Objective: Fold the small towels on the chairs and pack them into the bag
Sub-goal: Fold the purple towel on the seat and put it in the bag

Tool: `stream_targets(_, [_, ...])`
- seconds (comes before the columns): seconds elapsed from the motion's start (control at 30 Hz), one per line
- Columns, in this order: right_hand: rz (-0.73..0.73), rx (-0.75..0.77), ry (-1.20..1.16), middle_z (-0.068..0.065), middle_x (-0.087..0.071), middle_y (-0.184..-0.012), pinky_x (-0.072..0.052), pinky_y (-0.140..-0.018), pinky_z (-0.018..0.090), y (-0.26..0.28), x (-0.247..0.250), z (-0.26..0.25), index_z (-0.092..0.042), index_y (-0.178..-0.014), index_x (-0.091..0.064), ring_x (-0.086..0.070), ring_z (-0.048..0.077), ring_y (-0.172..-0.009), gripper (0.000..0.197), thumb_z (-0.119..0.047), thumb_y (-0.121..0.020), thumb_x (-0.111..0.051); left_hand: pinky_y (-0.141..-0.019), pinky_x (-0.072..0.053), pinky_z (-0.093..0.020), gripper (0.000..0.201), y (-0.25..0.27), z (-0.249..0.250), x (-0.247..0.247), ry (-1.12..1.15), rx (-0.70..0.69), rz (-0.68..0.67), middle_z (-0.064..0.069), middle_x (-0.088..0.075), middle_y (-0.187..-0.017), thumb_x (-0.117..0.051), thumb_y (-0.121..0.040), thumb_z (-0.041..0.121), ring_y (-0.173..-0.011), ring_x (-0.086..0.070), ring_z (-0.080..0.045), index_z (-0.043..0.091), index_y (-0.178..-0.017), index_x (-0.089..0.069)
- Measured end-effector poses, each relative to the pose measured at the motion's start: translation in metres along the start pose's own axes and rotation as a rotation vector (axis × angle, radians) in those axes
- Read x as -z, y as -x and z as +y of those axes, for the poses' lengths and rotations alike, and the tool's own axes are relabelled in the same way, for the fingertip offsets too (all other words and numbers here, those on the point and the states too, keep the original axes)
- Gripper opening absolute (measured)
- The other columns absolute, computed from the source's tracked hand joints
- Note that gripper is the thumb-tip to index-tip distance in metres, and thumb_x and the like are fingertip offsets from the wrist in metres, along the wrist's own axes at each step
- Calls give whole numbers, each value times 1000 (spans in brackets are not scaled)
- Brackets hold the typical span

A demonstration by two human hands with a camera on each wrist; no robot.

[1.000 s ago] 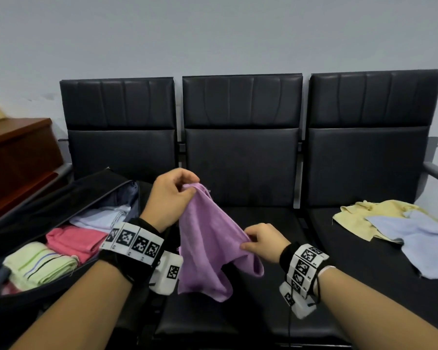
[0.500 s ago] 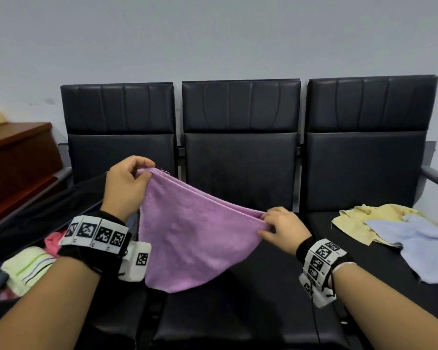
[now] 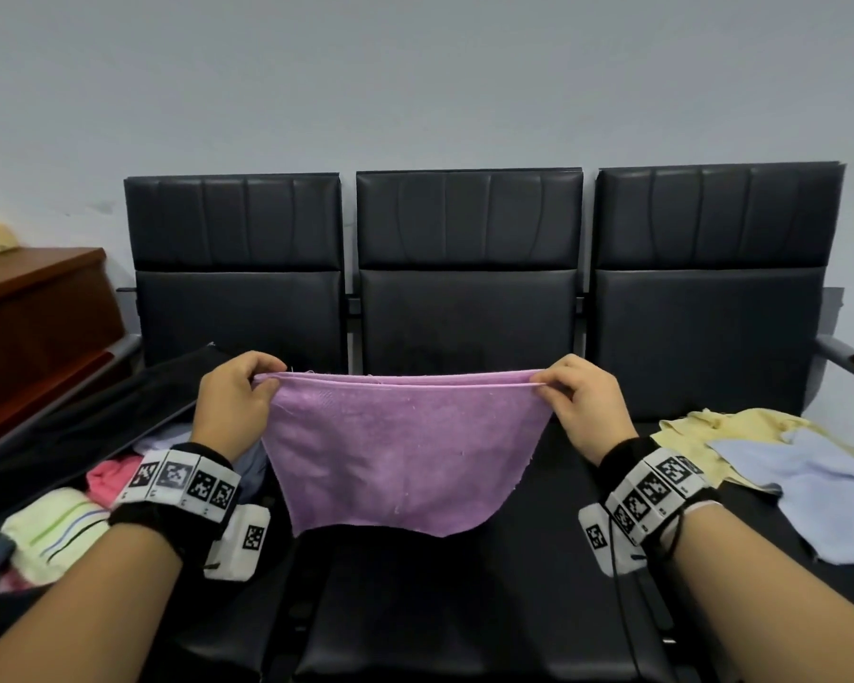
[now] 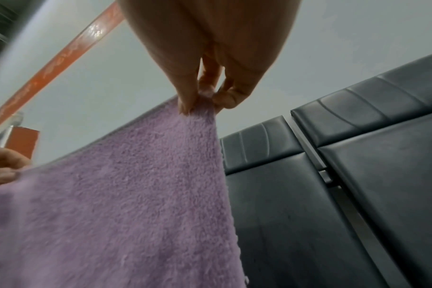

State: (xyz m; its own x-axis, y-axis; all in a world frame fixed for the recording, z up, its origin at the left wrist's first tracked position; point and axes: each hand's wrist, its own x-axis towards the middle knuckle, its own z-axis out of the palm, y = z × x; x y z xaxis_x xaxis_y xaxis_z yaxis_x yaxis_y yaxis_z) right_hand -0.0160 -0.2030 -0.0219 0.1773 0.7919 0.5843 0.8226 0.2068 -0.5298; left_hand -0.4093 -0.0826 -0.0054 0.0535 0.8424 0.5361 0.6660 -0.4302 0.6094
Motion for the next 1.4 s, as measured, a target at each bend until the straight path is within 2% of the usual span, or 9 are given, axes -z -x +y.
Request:
stream_targets(0.17, [70,31,4,-3,-57,-100,-40,-75,3,-2,10,-4,-8,-80,-74,-54,1,-80,12,3,-83,-70,-77,-46,-22,20,0,3,6,54,-37,48,12,-67,-84,-65,-86,-1,-81,-63,-7,18,-92,-71])
stream_targets(0.4, [105,-120,-138,-12,-70,-80,-48,-67,12,-9,19,-2,-24,-82,-75,-65,5,-76,16,-8,-82,-73,-70,-47,-19,21,-3,-2,7,73,-41,10,17,-67,-84,-67,-86,4,-79,-63,0,25,-88,-70])
stream_targets(0.57, [55,-213,-46,-15,-67,-71,-45,-67,16,-19,7,10,-33,-74,-68,-64,3,-70,22,-14,-84,-73,-73,-50,-27,22,-9,-3,-17,42,121,-71,8,-70,-75,-69,-83,8,-77,-67,-16,29,-74,-70])
stream_targets(0.73, [184,-296,-255,0,-71,-76,-59,-56,28,-34,5,12,-31,-82,-71,-68,12,-57,31,-1,-86,-69,-79,-57,-37,18,-26,7,-31,145,143,69,2,-71,-79,-66,-84,7,-81,-69,-25,23,-78,-70])
stream_targets(0.93, [221,-196,-299,-17,-73,-76,-51,-65,12,-35,33,12,-33,-78,-72,-65,-1,-70,24,-10,-85,-71,-65,-57,-31,16,-29,13,-25,346,26,158,0,-70,-81,-67,-87,8,-71,-66,-18,23,-85,-70])
stream_targets(1.03, [129,-247,-364,-21,-71,-75,-46,-66,5,-14,32,21,-28,-81,-70,-62,-8,-69,20,-9,-88,-68,-79,-52,-28,13,-16,3,-26,255,-31,50,3,-71,-86,-68,-86,4,-81,-64,-14,17,-88,-70])
stream_targets(1.17, [-41,-471,-528,-1,-63,-73,-44,-70,24,20,11,43,-10,-81,-65,-55,12,-73,16,0,-93,-59,-70,-45,-12,17,9,-12,-34,349,70,-278,-5,-65,-78,-64,-87,-9,-73,-56,-10,6,-82,-67])
stream_targets(1.3, [-194,-667,-574,10,-58,-74,-42,-66,33,52,-12,62,-7,-77,-61,-52,22,-74,20,6,-92,-56,-65,-40,-22,25,37,-34,-50,400,319,-527,-11,-61,-74,-58,-86,-18,-69,-51,-15,5,-76,-63])
stream_targets(1.4, [-307,-780,-532,9,-60,-74,-43,-56,26,75,-24,73,-7,-81,-62,-54,19,-69,15,1,-93,-57,-64,-40,-27,20,58,-53,-63,360,463,-754,-14,-60,-78,-56,-87,-17,-71,-51,-21,0,-80,-64])
